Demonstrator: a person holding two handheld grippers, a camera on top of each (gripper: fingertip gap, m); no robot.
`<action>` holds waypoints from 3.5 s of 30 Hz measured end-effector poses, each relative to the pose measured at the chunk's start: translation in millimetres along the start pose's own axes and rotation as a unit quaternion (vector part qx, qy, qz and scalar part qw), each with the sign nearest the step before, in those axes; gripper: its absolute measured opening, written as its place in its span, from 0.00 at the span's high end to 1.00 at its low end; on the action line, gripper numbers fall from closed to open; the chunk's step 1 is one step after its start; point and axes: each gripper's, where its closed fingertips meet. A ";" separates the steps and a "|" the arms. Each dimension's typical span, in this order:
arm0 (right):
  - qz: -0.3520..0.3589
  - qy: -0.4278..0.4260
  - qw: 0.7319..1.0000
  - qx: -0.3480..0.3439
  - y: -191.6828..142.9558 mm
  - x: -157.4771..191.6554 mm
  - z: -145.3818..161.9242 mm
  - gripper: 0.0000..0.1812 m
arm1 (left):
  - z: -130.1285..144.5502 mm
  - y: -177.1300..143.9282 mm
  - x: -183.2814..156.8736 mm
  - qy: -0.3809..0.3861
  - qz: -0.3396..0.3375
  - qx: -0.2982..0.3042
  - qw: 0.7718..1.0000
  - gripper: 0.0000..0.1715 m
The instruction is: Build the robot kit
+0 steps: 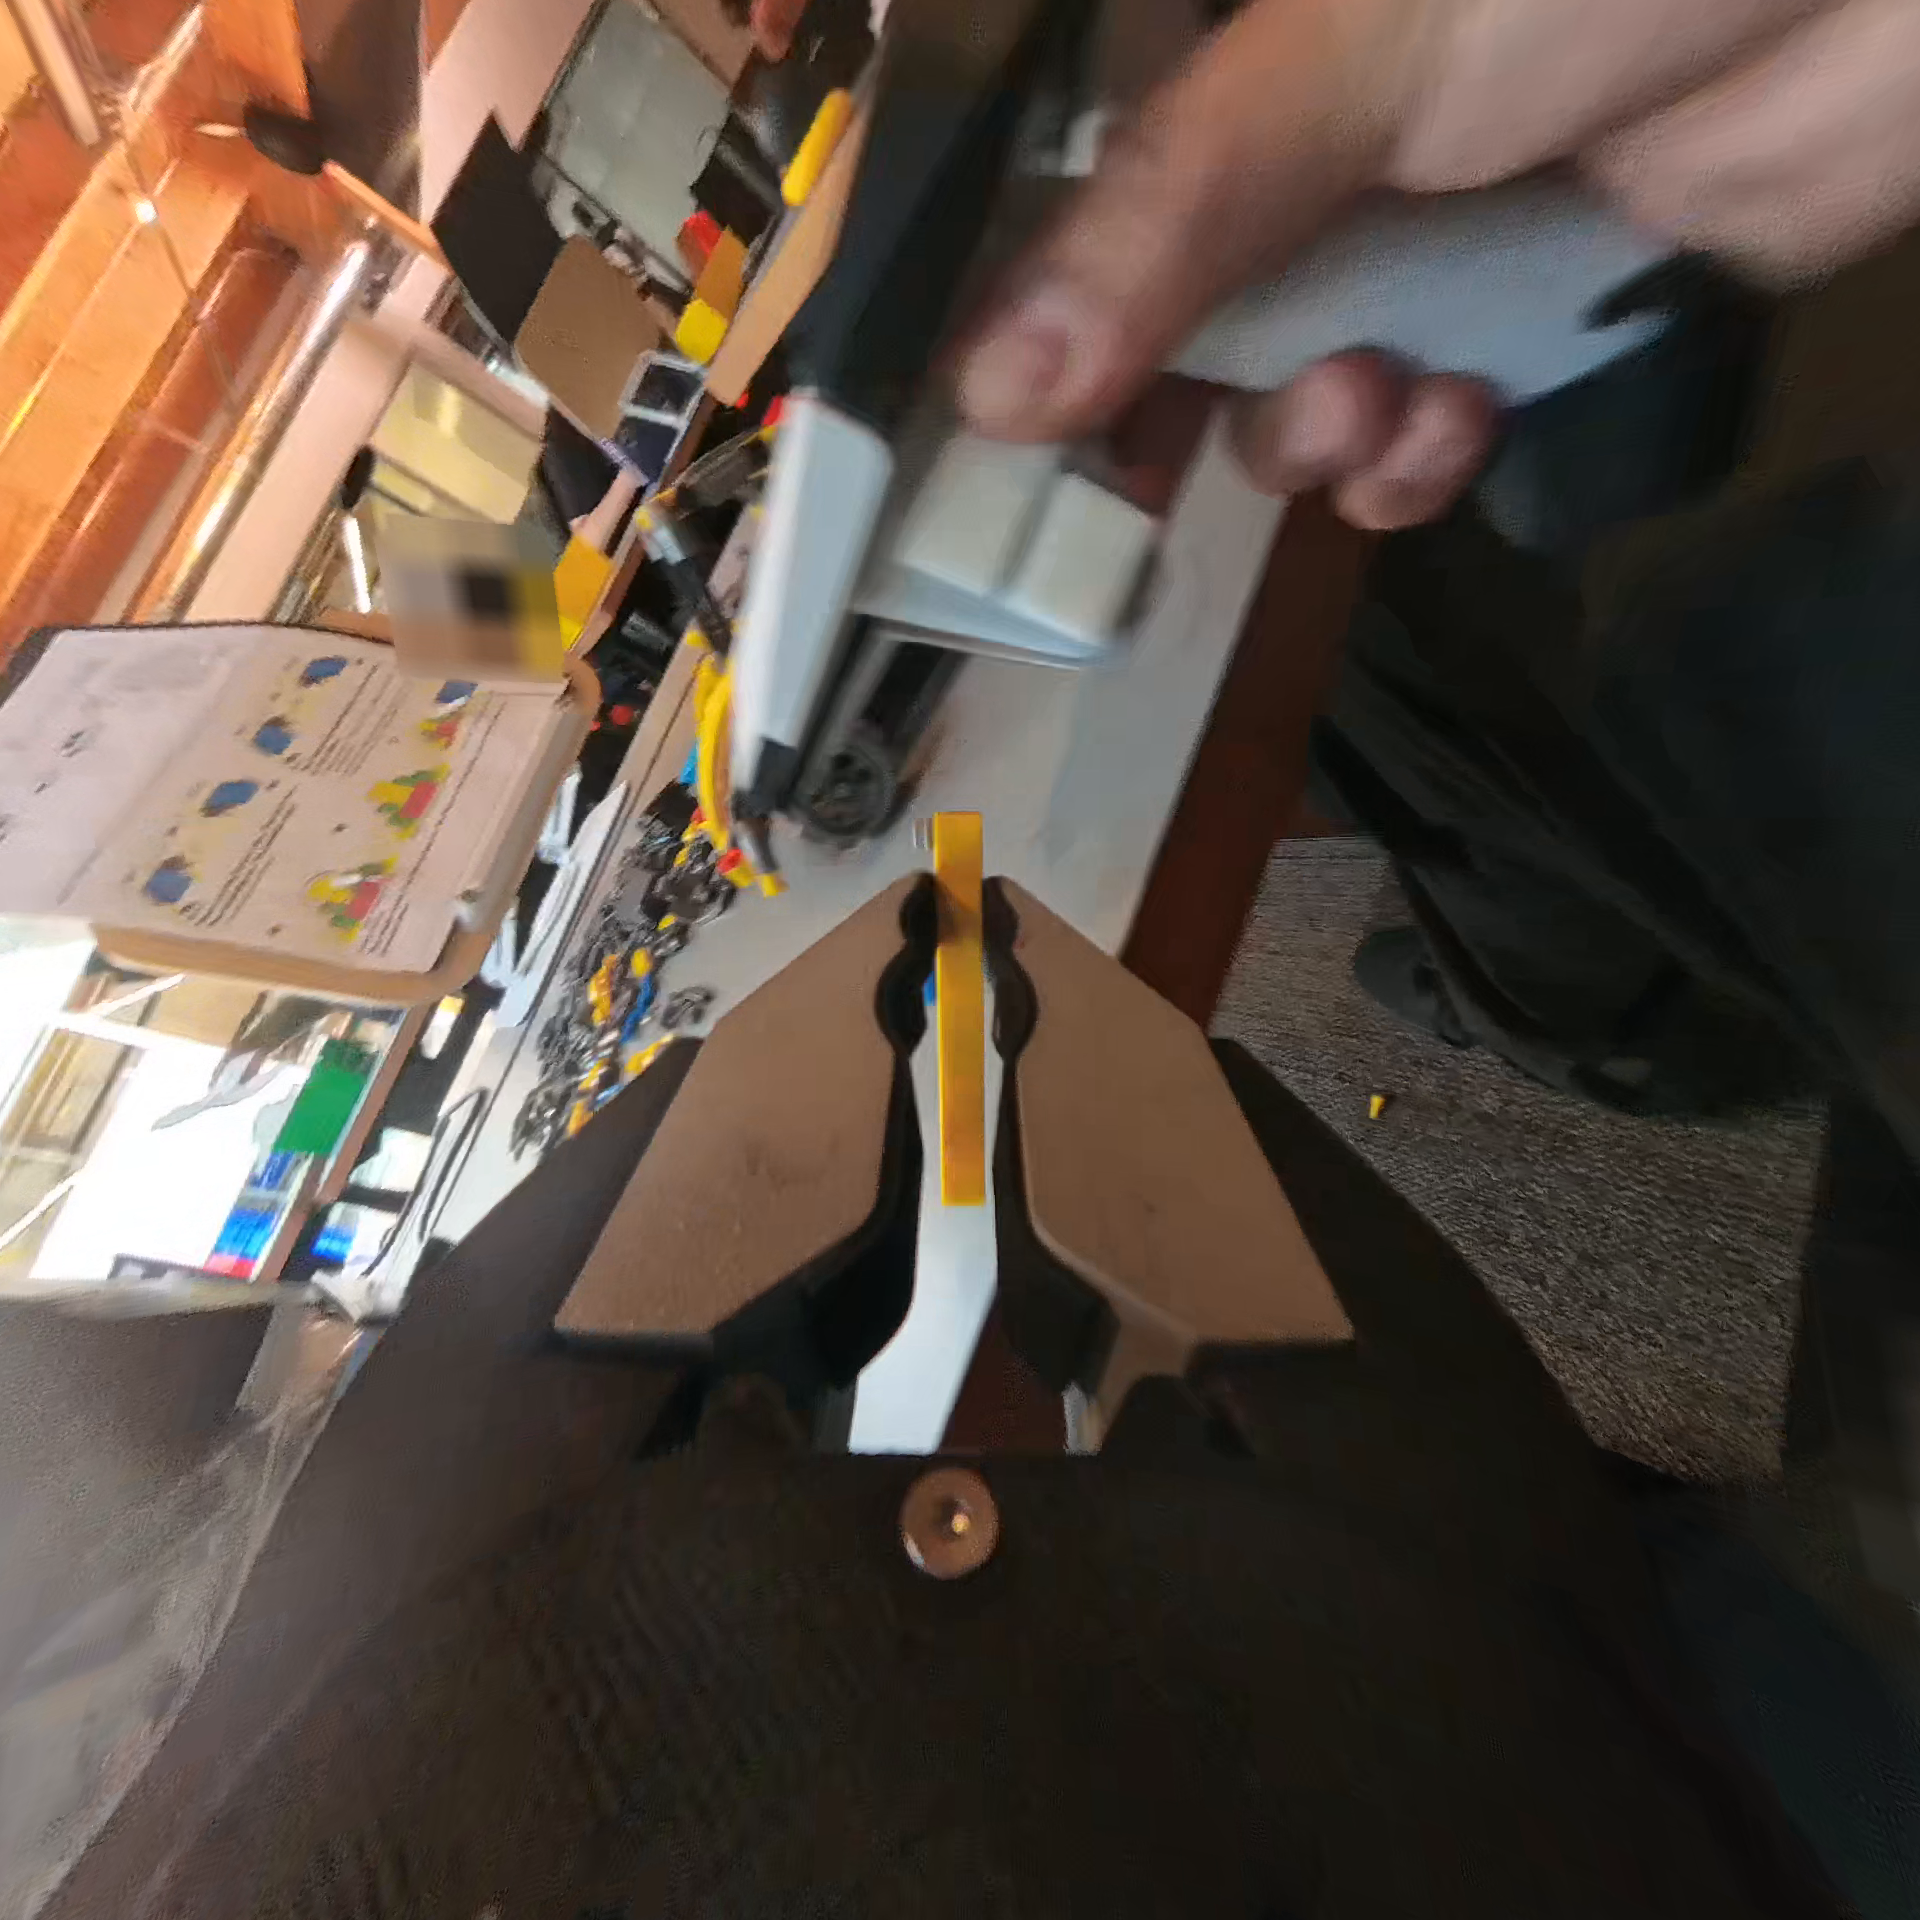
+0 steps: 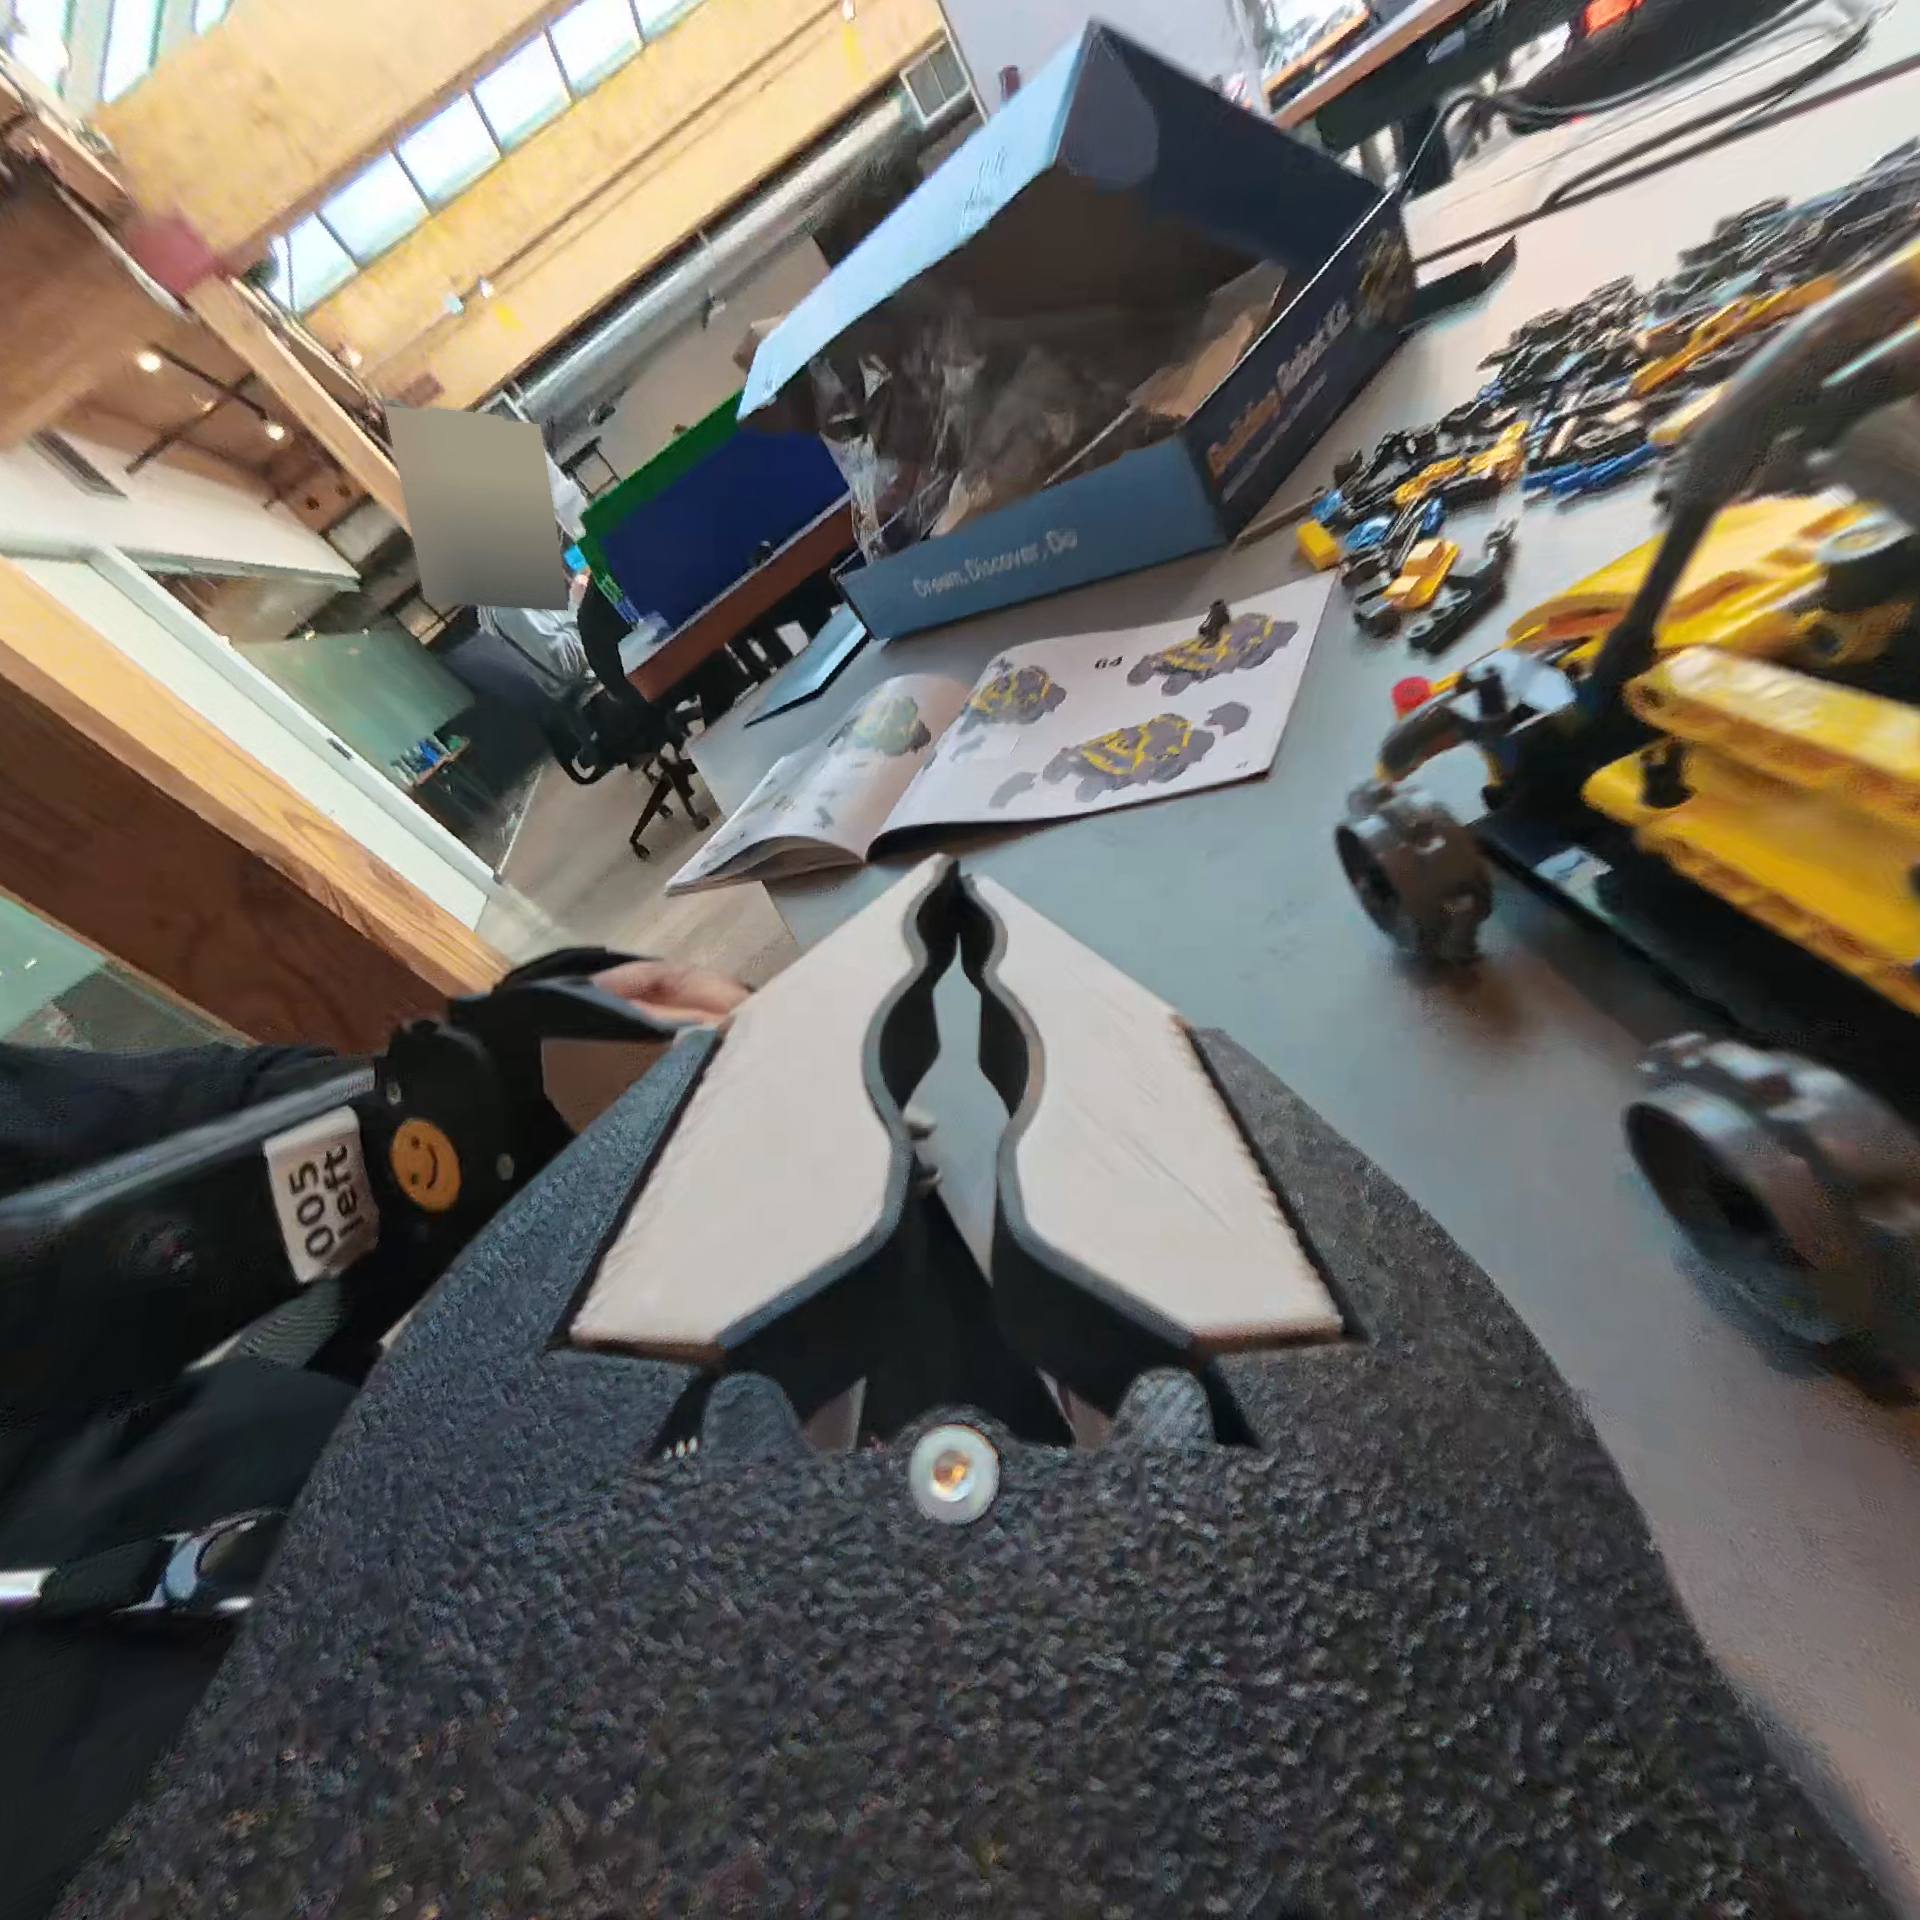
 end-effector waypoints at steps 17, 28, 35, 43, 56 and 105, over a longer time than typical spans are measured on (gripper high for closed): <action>-0.004 -0.090 0.975 0.202 -2.7 5.7 49.0 0.92 | 2.4 3.7 1.6 0.056 -0.028 0.000 0.998 0.97; -0.006 -0.092 0.978 0.186 1.4 4.5 49.0 0.95 | 6.8 4.2 3.0 0.057 -0.028 0.005 0.998 0.97; -0.010 -0.086 0.978 0.192 1.1 2.2 53.6 0.97 | 6.1 4.6 -0.4 0.061 -0.021 0.007 0.998 0.97; -0.014 -0.092 0.978 0.188 2.6 3.3 54.2 0.96 | 7.8 5.2 -1.0 0.056 -0.023 0.012 0.998 0.97; -0.009 0.001 0.998 0.055 15.8 6.8 27.4 0.98 | 11.6 5.6 20.8 0.045 -0.074 0.043 0.995 0.97; 0.128 -0.235 0.954 0.135 33.3 -14.8 28.6 0.99 | 31.2 19.6 15.2 -0.067 -0.006 0.071 0.995 0.97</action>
Point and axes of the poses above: each gripper's, where its closed fingertips meet, y out along the fingers, z out of its underside, x = y × z across the jaws, and after that the axes turned 8 degrees about y, right-handed
